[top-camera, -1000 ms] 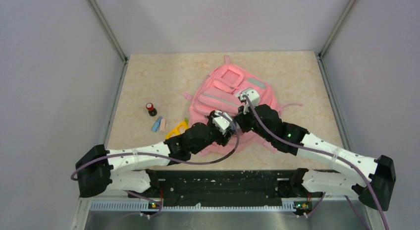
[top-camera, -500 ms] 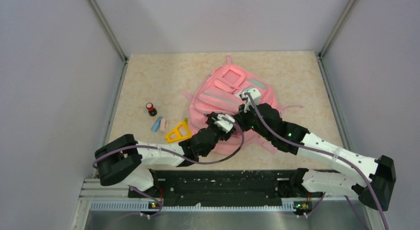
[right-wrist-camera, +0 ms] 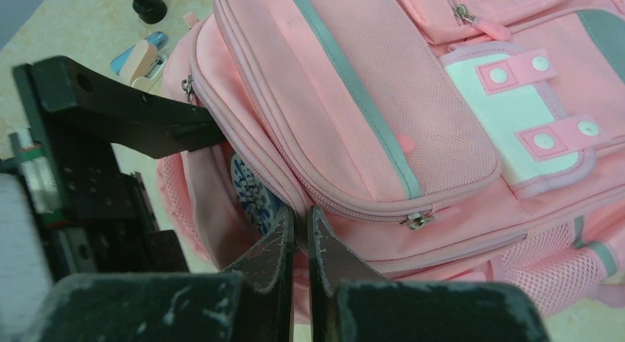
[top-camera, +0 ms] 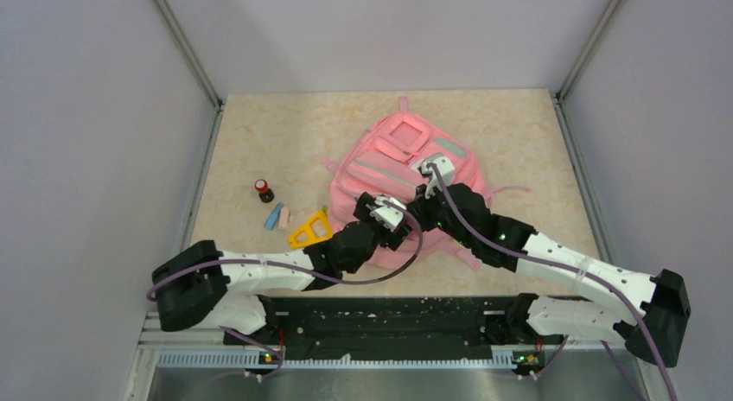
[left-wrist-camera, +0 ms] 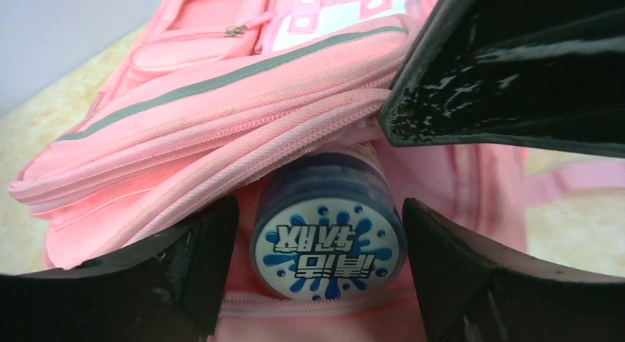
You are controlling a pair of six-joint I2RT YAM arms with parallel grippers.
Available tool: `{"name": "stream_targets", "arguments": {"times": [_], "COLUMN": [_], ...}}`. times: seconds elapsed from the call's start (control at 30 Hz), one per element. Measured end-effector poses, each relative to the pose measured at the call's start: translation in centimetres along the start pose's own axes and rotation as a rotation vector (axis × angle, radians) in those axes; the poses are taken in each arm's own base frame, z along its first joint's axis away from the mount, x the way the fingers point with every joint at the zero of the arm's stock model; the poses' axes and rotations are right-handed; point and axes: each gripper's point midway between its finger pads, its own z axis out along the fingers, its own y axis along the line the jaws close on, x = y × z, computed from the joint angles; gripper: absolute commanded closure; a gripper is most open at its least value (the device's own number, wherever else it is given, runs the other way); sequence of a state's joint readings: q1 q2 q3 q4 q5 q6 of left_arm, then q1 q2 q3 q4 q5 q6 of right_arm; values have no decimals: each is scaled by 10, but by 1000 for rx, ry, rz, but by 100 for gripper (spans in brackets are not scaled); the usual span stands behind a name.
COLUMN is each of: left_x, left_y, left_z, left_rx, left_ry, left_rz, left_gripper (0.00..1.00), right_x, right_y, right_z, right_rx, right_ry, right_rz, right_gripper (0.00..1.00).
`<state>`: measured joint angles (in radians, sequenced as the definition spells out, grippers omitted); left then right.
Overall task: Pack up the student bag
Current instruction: Place the personal item in the student bag.
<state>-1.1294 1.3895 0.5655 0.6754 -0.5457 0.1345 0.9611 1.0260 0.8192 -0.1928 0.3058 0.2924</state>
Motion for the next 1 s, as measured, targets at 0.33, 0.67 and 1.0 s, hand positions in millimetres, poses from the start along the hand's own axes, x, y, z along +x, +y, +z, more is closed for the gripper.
{"name": "stream_targets", "arguments": {"times": [0.33, 0.67, 1.0], "left_x": [-14, 20, 22], "left_y": [-5, 48, 70], "left_z": [-56, -69, -67], "left_rx": [186, 6, 11], "left_ry": [111, 300, 294], "left_rz": [-127, -367, -517], "left_gripper": [6, 8, 39], "right_x": [14, 34, 46], "right_y": [-2, 3, 8], "right_z": [2, 5, 7], "right_rx": [0, -36, -71], "right_ry": [23, 55, 60], "right_rz": [1, 24, 75], "right_gripper": [100, 100, 100]}}
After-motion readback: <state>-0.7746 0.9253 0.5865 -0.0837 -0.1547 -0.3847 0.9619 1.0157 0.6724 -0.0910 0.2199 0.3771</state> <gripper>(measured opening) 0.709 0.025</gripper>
